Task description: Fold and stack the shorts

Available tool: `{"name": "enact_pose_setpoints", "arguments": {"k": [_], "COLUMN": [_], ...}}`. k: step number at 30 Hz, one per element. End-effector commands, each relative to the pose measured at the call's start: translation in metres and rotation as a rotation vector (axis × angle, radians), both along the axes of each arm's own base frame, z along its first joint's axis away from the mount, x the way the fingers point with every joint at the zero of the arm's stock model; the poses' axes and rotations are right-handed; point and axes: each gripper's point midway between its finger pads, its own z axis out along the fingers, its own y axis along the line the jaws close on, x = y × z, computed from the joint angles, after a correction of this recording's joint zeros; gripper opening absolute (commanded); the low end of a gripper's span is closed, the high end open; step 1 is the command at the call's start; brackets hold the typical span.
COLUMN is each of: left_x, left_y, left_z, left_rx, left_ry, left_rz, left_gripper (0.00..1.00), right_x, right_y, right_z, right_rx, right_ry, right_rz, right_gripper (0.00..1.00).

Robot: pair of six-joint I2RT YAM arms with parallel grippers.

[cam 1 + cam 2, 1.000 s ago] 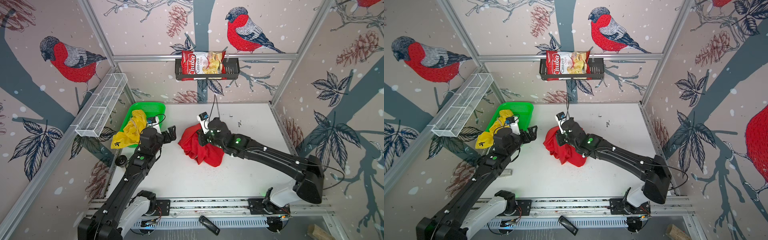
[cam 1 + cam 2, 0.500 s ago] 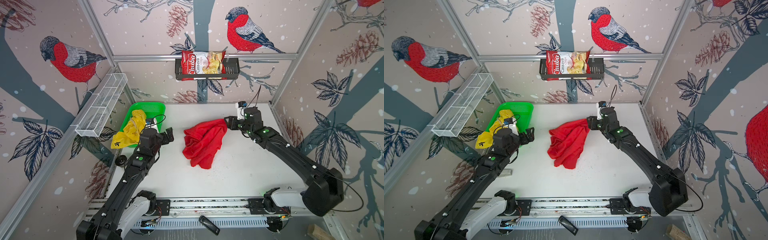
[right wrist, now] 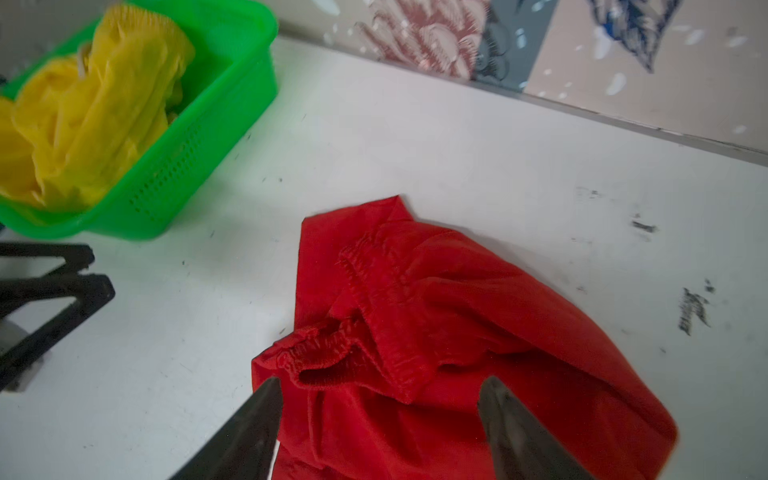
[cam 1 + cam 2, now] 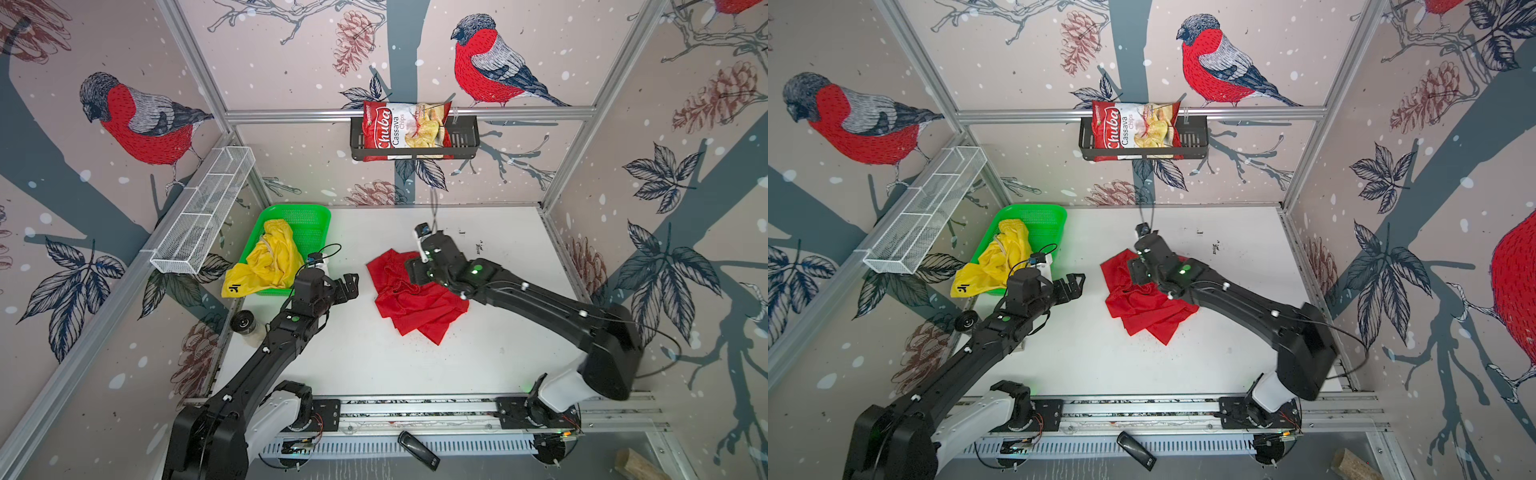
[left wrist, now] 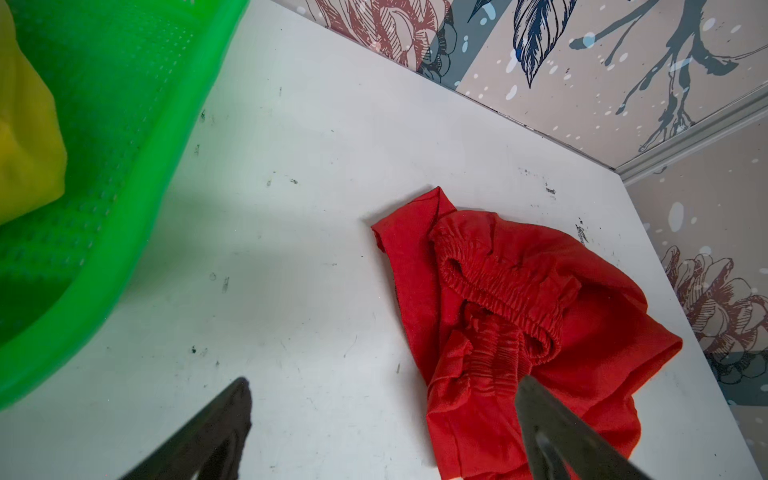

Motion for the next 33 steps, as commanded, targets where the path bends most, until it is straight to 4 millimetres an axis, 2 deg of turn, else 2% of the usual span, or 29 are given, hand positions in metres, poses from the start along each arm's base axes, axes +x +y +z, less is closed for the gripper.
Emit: {"name": "enact_pose_setpoints", "arguments": {"k": [1, 4, 7, 10, 12, 15, 18, 20, 24, 28, 33], "left_x": [0.005, 0.005, 0.005, 0.005, 0.004, -0.001, -0.006, -0.009, -0.01, -0.006, 0.002], "left_y": [0.001, 0.005, 0.005, -0.008, -0.021, -0.043, -0.066, -0.08, -0.102, -0.117, -0.133], "left_z": [0.007, 0.005, 0.003, 0.007, 0.009, 0.009, 0.002, -0.005, -0.018, -0.029, -0.042], "left_rx": [-0.016, -0.007, -0.002, -0.014, -0.003, 0.051, 0.09, 0.115, 0.204, 0.3, 0.35], "left_ry": [-0.04, -0.038, -0.041, -0.088, -0.134, -0.196, -0.244, -0.277, -0.322, -0.336, -0.316], "left_rz": [0.017, 0.034, 0.035, -0.052, -0.122, -0.209, -0.307, -0.39, -0.499, -0.57, -0.645], "left_gripper": [0.98, 0.97, 0.97, 0.95, 0.87, 0.84, 0.8, 0.76, 0.76, 0.79, 0.82], "right_x": [-0.003, -0.005, -0.003, -0.002, 0.001, 0.006, 0.014, 0.019, 0.025, 0.028, 0.026], "right_y": [0.037, 0.061, 0.069, 0.068, 0.06, 0.041, 0.008, -0.018, -0.061, -0.089, -0.114], "right_z": [-0.023, -0.054, -0.073, -0.078, -0.074, -0.061, -0.059, -0.065, -0.079, -0.084, -0.09], "right_rx": [-0.045, -0.057, 0.001, 0.038, 0.077, 0.177, 0.247, 0.265, 0.267, 0.307, 0.322], "right_ry": [0.055, 0.138, 0.241, 0.276, 0.274, 0.278, 0.293, 0.317, 0.344, 0.355, 0.365], "right_rz": [0.105, 0.139, 0.067, 0.023, -0.003, -0.035, -0.088, -0.137, -0.214, -0.257, -0.302], "right_gripper": [0.78, 0.79, 0.78, 0.78, 0.78, 0.78, 0.78, 0.78, 0.78, 0.78, 0.78]}}
